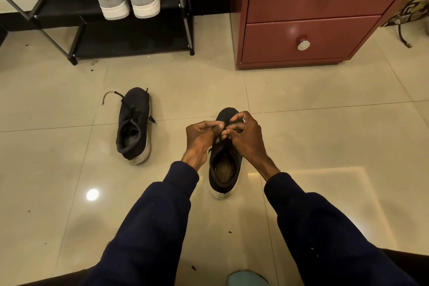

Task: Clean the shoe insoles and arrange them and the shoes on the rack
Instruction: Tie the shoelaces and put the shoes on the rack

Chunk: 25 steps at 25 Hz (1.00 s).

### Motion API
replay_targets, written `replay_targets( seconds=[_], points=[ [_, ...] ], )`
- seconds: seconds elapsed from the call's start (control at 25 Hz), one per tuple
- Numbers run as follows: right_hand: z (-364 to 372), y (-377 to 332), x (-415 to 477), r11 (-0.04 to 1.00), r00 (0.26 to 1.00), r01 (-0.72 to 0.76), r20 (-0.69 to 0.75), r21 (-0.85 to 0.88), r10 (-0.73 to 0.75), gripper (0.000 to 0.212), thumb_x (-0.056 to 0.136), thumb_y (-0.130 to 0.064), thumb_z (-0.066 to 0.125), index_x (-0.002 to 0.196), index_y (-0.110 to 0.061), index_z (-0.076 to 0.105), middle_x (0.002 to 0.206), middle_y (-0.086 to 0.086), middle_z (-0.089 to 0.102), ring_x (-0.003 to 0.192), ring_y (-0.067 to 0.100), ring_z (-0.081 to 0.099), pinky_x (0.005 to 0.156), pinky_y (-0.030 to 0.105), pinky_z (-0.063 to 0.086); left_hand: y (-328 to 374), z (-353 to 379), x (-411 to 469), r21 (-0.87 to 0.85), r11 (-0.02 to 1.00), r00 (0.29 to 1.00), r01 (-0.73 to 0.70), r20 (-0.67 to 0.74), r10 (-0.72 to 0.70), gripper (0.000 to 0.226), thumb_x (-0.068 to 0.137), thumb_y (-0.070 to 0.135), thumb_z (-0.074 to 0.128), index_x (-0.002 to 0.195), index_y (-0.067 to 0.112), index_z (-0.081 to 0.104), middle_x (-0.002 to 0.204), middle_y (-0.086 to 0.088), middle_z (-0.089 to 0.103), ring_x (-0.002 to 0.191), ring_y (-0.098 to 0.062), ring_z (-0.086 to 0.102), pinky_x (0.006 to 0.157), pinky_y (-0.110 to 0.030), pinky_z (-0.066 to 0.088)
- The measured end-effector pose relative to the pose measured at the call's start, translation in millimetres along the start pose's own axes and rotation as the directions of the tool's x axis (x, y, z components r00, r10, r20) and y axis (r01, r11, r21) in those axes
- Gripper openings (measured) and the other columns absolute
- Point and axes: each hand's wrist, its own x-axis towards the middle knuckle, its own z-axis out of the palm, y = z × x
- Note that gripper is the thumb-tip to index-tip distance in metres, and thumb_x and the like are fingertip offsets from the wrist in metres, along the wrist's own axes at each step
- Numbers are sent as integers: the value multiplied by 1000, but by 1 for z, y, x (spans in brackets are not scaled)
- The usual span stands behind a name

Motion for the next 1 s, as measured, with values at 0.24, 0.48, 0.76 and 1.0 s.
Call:
replay_targets(
  seconds=[0.24, 0.48, 0.76, 1.0],
  points=[
    [-1, 10, 1, 950, 983, 184, 55, -252, -176, 24, 88, -1, 68, 104, -16, 77, 94, -5, 72, 85, 0, 65, 78, 10, 52, 3, 2, 1, 139, 990, 998, -23, -56, 31, 12, 83, 0, 82, 94, -4, 78, 83, -22, 76, 66, -24, 73, 63, -26, 60],
    [-5, 11, 8, 925, 986, 162, 94, -343, -137, 16, 90, -2, 67, 92, -13, 78, 84, -3, 73, 72, -1, 63, 67, 9, 49, -1, -3, 7, 527, 806, 961, -271, 107, 253, 2, 87, 11, 81, 89, 11, 83, 76, -4, 77, 69, -17, 75, 71, -32, 64],
    [-11, 8, 11, 993, 997, 35, 67, -115, -28, 18, 87, 1, 69, 98, -12, 65, 89, -2, 70, 75, 8, 71, 70, 21, 58, 4, -3, 19, 736, 632, 969, -241, 216, 119, 28, 102, 20, 63, 79, 10, 76, 78, -5, 72, 72, -16, 64, 67, -29, 49],
    [-15, 10, 2, 908, 944, 307, 210, -286, -254, 24, 83, 1, 74, 101, -15, 76, 97, -7, 70, 90, 0, 63, 80, 9, 48, 22, 2, 21, 538, 810, 959, 235, 7, -283, 27, 103, 18, 63, 80, 4, 65, 67, -5, 59, 52, -11, 51, 50, -21, 45]
  ],
)
